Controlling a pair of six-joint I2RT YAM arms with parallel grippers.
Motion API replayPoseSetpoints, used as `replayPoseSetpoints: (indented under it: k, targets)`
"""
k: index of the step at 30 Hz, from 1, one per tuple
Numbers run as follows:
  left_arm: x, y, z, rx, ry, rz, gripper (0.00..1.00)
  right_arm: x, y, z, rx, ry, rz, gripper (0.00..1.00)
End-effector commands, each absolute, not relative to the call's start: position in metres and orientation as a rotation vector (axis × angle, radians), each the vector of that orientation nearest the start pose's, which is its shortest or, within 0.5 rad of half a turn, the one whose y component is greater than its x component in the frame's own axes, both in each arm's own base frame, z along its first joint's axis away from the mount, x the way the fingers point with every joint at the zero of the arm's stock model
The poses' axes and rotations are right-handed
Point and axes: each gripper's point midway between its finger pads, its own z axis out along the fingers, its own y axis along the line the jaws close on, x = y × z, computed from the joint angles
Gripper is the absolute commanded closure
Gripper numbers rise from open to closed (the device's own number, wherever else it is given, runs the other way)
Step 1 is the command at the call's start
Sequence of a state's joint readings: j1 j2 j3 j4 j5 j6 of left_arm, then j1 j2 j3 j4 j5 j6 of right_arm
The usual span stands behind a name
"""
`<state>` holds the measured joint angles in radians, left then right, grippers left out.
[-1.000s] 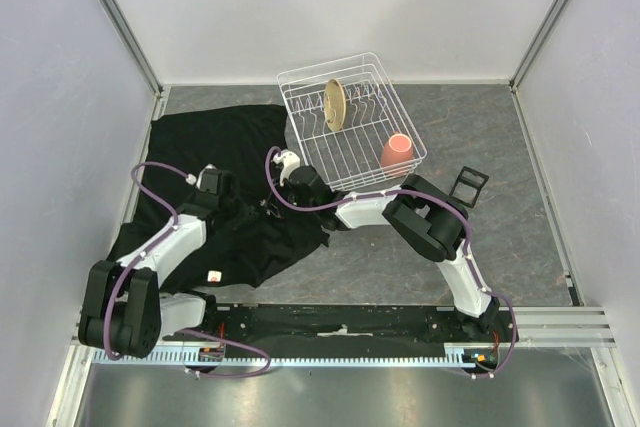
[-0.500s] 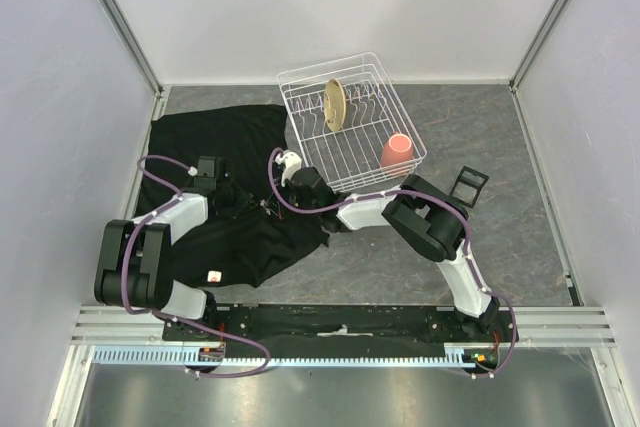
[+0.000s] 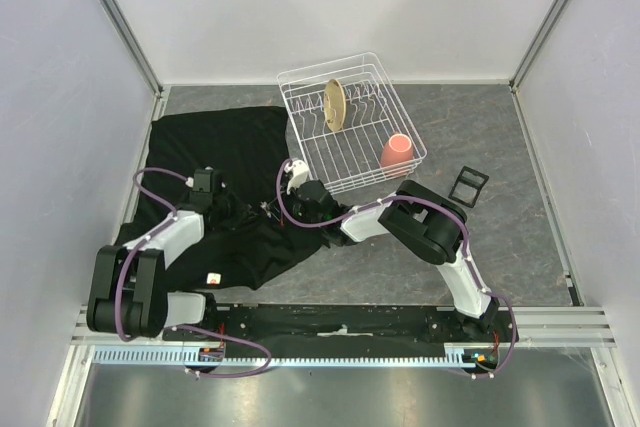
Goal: Remove the brooch from the garment
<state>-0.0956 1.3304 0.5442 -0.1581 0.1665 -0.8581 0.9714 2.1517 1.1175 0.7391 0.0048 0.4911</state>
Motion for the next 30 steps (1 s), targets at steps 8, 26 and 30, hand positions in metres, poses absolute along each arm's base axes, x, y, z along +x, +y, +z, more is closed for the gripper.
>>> replayPoseSetpoints:
  k: [8,26,30]
  targets:
    - [0.288,-0.109,0.064,-0.926,2.343,-0.805,0.71,0.316,0.479,0.075,-0.402,1.85,1.005,1.0]
    - [0.302,-0.112,0.04,-1.044,2.35,-0.814,0.92,0.313,0.479,0.078,-0.416,1.833,1.021,1.0]
    - [0.302,-0.111,0.036,-1.054,2.355,-0.807,0.92,0.312,0.479,0.076,-0.424,1.835,1.023,1.0]
